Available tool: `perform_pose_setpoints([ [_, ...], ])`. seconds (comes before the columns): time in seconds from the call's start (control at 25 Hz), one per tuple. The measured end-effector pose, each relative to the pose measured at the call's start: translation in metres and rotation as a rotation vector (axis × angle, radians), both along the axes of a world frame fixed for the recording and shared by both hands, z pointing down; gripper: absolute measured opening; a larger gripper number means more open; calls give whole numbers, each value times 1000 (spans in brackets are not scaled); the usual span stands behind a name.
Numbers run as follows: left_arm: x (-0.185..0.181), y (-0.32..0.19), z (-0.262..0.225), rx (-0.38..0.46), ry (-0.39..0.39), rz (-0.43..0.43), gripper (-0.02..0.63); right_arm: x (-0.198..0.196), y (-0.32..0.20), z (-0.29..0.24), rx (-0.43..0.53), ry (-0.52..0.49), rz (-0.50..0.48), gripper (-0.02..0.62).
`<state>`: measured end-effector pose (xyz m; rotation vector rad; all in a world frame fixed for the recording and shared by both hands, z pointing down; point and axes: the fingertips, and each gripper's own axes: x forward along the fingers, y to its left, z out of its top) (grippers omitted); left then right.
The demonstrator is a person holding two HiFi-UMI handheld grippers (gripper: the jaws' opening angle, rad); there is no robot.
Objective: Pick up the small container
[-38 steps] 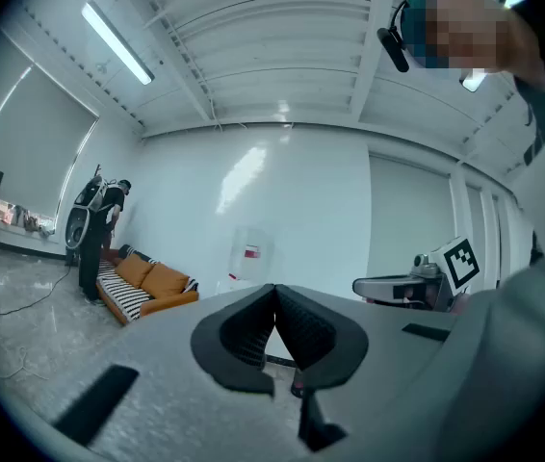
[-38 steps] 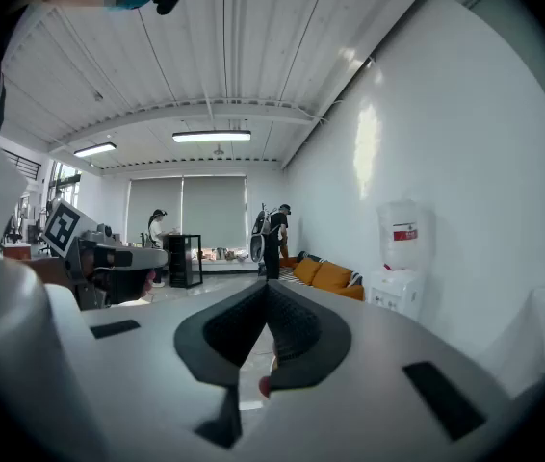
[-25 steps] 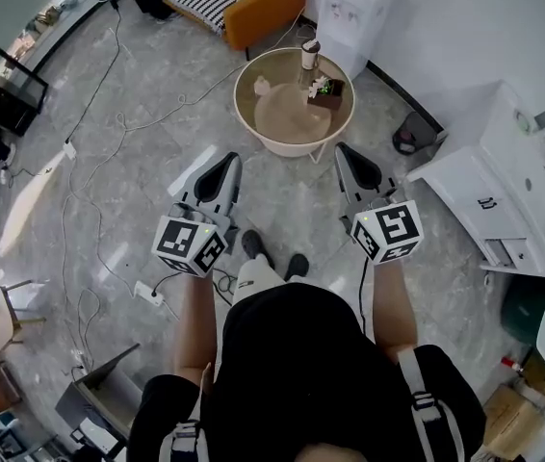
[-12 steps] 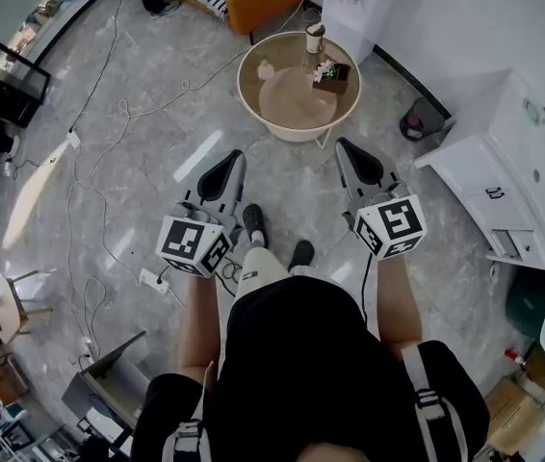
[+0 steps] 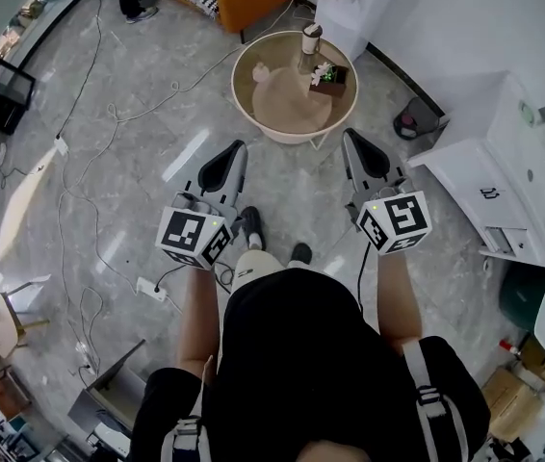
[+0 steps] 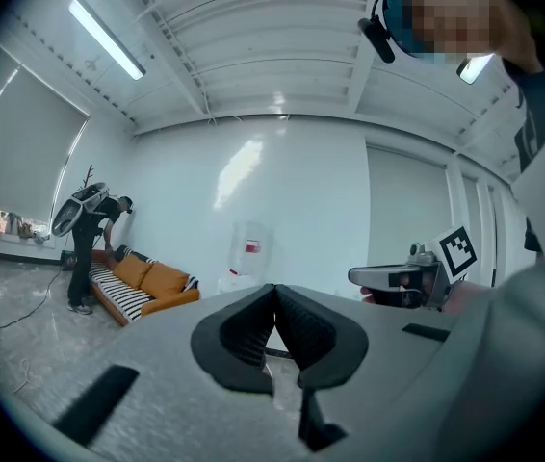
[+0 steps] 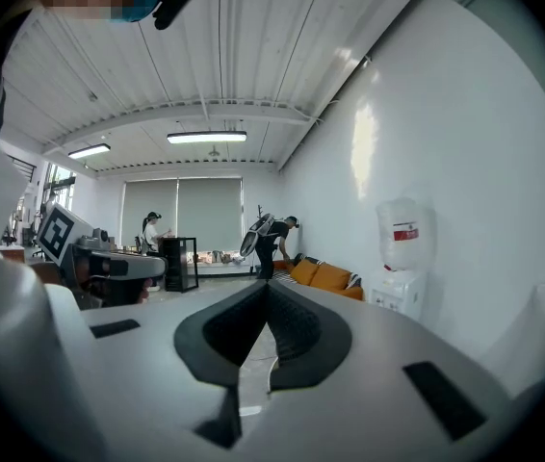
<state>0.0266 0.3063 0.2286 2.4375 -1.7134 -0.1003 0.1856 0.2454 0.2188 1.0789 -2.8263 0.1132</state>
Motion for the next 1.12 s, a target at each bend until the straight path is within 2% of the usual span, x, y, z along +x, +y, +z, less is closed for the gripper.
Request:
perform_pose_setpoints([
  [0.36, -70, -71, -11, 23, -1, 72, 18, -67, -54, -11, 19, 24, 65, 3],
  [0.72, -126, -127, 5, -11, 14, 142, 18, -120, -92, -6, 4, 33, 134, 3],
  [0.88, -134, -149, 18, -39, 32, 164, 18, -130, -100, -3, -8, 33, 146, 3],
  [1.12, -119, -170, 29, -66, 36, 199, 18, -117, -121, 8, -46, 29, 174, 3],
])
